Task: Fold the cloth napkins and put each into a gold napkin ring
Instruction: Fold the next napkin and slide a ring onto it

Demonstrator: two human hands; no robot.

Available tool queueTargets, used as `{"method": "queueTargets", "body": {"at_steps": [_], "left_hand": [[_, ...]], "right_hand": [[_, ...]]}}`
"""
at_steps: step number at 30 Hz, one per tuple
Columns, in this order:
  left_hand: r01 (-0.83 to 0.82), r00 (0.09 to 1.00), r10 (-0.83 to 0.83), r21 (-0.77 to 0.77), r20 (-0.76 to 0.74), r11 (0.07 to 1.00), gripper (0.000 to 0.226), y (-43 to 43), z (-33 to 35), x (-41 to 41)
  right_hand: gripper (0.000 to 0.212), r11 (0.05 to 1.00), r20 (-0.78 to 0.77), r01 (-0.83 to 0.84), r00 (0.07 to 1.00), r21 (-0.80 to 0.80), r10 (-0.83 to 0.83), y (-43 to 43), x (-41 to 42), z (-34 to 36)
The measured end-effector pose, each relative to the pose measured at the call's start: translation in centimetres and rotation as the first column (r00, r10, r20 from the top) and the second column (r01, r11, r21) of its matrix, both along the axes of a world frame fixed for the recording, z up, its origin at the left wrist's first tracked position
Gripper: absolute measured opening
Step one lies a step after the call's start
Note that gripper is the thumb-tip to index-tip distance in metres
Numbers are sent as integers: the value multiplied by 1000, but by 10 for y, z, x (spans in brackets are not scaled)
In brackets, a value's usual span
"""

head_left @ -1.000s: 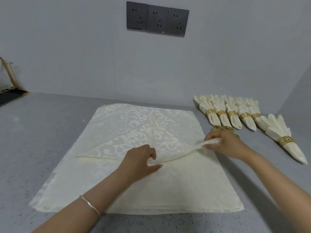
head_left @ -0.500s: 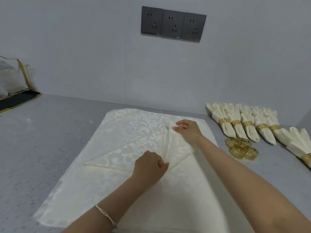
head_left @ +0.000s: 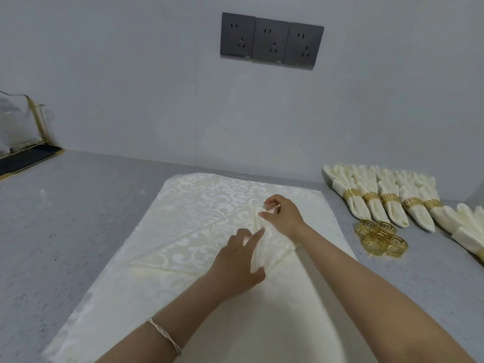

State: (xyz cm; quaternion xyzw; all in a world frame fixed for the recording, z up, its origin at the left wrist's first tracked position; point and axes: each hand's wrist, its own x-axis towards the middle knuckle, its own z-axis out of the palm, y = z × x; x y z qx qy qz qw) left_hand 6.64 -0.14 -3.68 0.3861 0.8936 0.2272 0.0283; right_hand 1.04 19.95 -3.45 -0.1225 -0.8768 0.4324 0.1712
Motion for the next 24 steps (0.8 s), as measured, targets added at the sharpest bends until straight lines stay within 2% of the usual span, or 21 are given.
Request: {"method": "queueTargets", "body": {"at_steps": [3,6,8,10,12,14,17,20,24], "left_hand": [[48,994,-64,-167,-94,985,70,-2,-6,-5],[76,987,-109,-265,-114,961,62,-3,-13,-5],[79,984,-120,-288,-129,954,60,-2,-17,-5],[72,982,-119,-300,-144,951,60,-1,-20,-6],[70,983,-118,-306,-142,949,61,0,-22,-6],[77,983,-123,-300,-137,951,74,0,-22,-5],[86,981,-131,-285,-142,955,98,-1,-23,-5],[81,981,-127,-282,-147,956,99,0,-25,-6],[96,981,-138,-281,-135,955,97,-1,-26,-7]], "right_hand": [[25,997,-32,-2,999,82,5,-1,19,16],[33,981,-50,-71,995,180,81,-4,59,24],[42,934,54,-209,978,291,202,-8,91,18],[47,835,205,-368,929,409,309,-14,121,7],[48,764,300,-477,877,435,377,-23,144,2],[50,723,359,-536,840,435,407,-27,158,-2],[54,666,427,-567,818,486,385,-19,161,-7],[55,675,458,-530,834,513,307,-1,153,-7],[54,738,474,-444,860,508,190,25,141,-8]]}}
